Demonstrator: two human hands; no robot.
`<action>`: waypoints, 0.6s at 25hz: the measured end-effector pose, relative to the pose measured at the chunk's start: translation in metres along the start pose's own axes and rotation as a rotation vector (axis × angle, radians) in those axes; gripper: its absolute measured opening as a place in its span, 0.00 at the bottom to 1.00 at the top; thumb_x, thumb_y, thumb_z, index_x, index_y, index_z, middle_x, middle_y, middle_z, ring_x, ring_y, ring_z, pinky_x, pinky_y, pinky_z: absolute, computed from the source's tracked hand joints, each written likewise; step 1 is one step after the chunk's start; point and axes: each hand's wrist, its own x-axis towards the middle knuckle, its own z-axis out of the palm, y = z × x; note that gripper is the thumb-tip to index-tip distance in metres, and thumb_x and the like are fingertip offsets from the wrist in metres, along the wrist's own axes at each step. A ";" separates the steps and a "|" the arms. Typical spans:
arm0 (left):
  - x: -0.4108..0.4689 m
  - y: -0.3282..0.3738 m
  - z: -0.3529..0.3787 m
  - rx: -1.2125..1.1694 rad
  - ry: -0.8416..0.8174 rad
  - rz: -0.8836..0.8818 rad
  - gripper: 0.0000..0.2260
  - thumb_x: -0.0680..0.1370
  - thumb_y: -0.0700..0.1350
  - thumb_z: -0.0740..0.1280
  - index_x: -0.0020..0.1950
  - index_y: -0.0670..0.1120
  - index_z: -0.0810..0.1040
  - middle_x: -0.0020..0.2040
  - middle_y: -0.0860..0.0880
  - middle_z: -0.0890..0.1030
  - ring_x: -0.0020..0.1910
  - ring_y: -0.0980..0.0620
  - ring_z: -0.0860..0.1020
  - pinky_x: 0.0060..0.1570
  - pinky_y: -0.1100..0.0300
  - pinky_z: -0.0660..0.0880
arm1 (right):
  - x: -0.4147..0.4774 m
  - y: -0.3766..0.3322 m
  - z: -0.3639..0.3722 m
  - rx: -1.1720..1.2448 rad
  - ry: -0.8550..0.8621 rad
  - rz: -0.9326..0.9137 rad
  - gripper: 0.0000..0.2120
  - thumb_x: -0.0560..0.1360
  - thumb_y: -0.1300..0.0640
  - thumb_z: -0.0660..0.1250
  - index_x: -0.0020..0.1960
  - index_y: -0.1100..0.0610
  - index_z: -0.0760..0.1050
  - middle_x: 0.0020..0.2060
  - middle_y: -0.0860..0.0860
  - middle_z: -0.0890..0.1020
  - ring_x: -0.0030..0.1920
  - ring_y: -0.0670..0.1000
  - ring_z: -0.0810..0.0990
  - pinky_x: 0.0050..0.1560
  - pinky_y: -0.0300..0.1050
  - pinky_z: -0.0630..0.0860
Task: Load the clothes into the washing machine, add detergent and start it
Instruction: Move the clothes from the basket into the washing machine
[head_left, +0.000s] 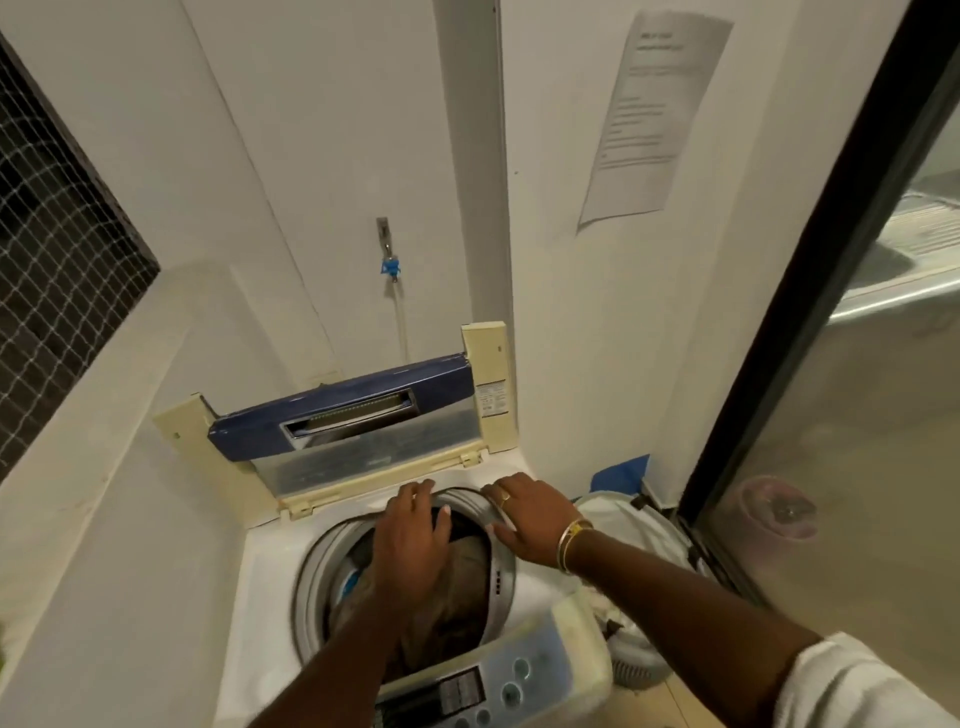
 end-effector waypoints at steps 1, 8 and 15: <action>0.002 0.014 0.007 -0.016 0.038 -0.038 0.20 0.81 0.54 0.61 0.70 0.48 0.72 0.65 0.47 0.76 0.63 0.48 0.75 0.63 0.51 0.73 | 0.000 0.011 0.000 0.009 0.021 -0.018 0.25 0.80 0.43 0.55 0.73 0.53 0.64 0.65 0.54 0.73 0.62 0.55 0.72 0.60 0.51 0.72; 0.040 0.137 0.080 -0.153 0.182 -0.064 0.14 0.82 0.51 0.57 0.62 0.46 0.75 0.56 0.46 0.80 0.54 0.46 0.78 0.56 0.50 0.76 | 0.002 0.138 0.002 0.086 0.107 -0.085 0.17 0.74 0.53 0.66 0.62 0.55 0.74 0.52 0.54 0.81 0.50 0.56 0.79 0.51 0.52 0.77; 0.058 0.232 0.136 -0.121 0.035 -0.025 0.09 0.84 0.47 0.56 0.62 0.49 0.72 0.54 0.50 0.77 0.50 0.52 0.76 0.51 0.56 0.75 | -0.009 0.260 0.010 0.010 -0.047 -0.095 0.18 0.76 0.54 0.63 0.65 0.55 0.73 0.55 0.53 0.80 0.53 0.55 0.79 0.55 0.51 0.74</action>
